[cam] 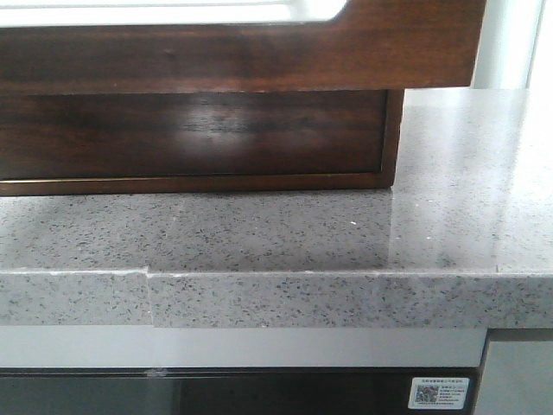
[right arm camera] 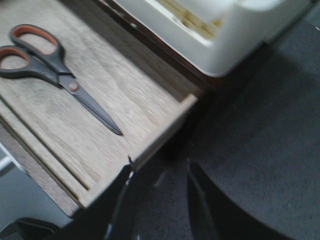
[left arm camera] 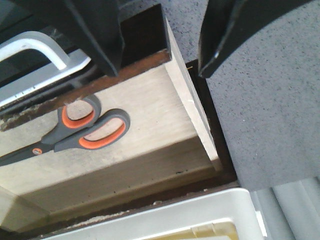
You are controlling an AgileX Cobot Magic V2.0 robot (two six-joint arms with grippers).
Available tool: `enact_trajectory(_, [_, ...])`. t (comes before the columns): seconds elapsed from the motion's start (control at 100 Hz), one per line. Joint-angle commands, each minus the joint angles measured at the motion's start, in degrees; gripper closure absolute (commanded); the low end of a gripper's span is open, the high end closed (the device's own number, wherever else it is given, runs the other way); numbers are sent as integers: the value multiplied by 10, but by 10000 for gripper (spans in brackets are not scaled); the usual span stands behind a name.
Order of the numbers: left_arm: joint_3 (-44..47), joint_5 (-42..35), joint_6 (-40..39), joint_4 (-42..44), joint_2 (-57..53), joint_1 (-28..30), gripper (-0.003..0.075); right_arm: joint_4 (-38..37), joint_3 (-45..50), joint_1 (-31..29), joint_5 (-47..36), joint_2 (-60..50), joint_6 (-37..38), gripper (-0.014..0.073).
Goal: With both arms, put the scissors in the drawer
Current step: 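Withdraw the right gripper upward away from the drawer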
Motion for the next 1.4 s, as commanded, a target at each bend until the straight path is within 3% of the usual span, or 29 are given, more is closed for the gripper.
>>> enact_trajectory(0.0, [3,-44,-1,-35,10,-5,385,3,74,-28,-107,-66,32,382])
enact_trajectory(0.12, [34,-43,16,-77,8,-5,385,6,179,-43,-158,-147,35,382])
enact_trajectory(0.26, [72,-57,87,-137,8,-5,385,6,238,-43,-188,-208,35,382])
enact_trajectory(0.5, [118,-143,128,-162,8,-5,385,7,245,-43,-190,-222,35,382])
enact_trajectory(0.82, [120,-133,129,-156,7,-5,391,7,245,-43,-193,-222,35,386])
enact_trajectory(0.94, [118,-133,129,-146,7,-5,521,7,245,-43,-192,-222,35,419])
enact_trajectory(1.11, [118,-131,129,-134,7,-5,741,7,245,-43,-184,-222,35,645])
enact_trajectory(1.39, [94,-78,128,-120,6,-5,741,7,245,-43,-194,-222,35,662])
